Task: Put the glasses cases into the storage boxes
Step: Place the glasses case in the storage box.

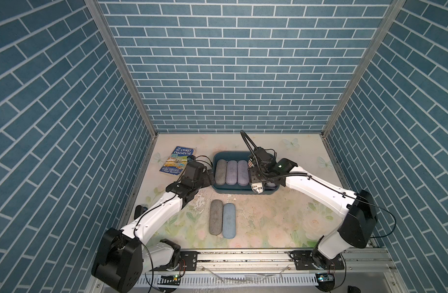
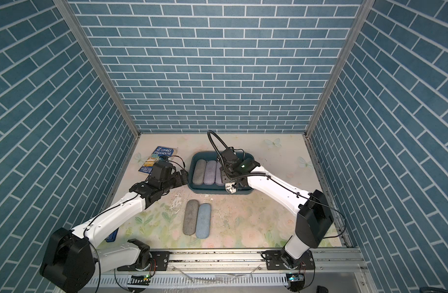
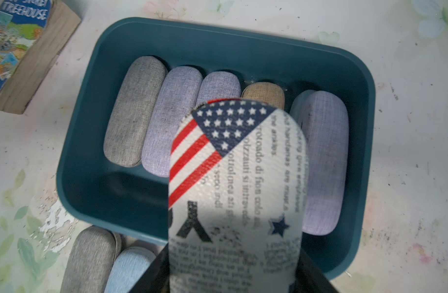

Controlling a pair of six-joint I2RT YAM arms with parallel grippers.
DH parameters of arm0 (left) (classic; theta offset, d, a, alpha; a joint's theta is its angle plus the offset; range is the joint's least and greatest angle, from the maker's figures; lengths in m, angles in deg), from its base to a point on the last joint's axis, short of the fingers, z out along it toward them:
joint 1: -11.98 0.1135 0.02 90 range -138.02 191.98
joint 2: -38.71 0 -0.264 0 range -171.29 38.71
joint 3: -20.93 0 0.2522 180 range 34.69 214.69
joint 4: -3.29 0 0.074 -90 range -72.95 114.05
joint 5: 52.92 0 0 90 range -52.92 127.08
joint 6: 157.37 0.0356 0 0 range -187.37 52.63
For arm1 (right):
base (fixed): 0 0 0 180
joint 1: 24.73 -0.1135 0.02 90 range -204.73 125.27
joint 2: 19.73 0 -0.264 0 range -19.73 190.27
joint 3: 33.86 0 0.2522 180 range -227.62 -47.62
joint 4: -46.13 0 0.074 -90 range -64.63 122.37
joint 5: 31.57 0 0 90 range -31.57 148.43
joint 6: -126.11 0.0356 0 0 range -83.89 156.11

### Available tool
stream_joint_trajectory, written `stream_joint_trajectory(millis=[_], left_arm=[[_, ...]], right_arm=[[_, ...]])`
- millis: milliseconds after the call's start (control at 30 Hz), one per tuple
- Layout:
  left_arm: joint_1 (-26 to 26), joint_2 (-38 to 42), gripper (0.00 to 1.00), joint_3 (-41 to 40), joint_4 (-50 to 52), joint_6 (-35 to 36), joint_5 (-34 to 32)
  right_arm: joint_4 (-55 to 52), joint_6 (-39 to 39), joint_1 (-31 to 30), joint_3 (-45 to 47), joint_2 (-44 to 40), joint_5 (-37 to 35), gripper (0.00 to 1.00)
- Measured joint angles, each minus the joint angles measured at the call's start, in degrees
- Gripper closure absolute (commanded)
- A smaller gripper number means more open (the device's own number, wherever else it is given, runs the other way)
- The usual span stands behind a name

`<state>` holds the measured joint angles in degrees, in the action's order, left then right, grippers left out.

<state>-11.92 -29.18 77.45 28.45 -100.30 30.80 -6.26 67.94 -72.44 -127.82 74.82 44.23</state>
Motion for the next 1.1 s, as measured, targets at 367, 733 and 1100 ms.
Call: stream_joint_trajectory(millis=[367,733,1100], left_arm=[[0.0,2.05,0.01,-0.55,-1.2,0.39,-0.04],[0.0,2.95,0.0,-1.33,-2.14,0.44,-0.98],[0.0,2.95,0.03,-1.46,-2.32,0.42,-0.63]], right_arm=[[3.13,-1.7,4.17,-3.76,12.31,1.2,0.44],[4.85,-1.75,7.85,-3.76,16.0,2.43,0.44],[5.79,-1.9,9.05,-3.76,17.2,3.41,0.26]])
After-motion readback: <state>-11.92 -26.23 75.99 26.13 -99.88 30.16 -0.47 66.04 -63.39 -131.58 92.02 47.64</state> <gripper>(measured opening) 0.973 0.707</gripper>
